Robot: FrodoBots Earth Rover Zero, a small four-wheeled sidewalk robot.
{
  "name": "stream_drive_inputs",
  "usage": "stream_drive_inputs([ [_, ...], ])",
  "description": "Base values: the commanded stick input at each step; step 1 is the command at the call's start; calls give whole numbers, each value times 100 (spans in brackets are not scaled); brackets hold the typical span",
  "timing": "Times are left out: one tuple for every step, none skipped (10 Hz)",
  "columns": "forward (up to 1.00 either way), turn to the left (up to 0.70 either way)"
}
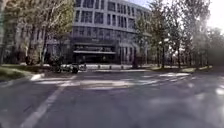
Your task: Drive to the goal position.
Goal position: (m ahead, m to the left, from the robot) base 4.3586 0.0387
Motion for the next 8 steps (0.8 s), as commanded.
stream_drive_inputs([
  [70,0],
  [70,0],
  [70,0],
  [70,0],
  [70,0],
  [70,0],
  [70,0],
  [70,0],
])
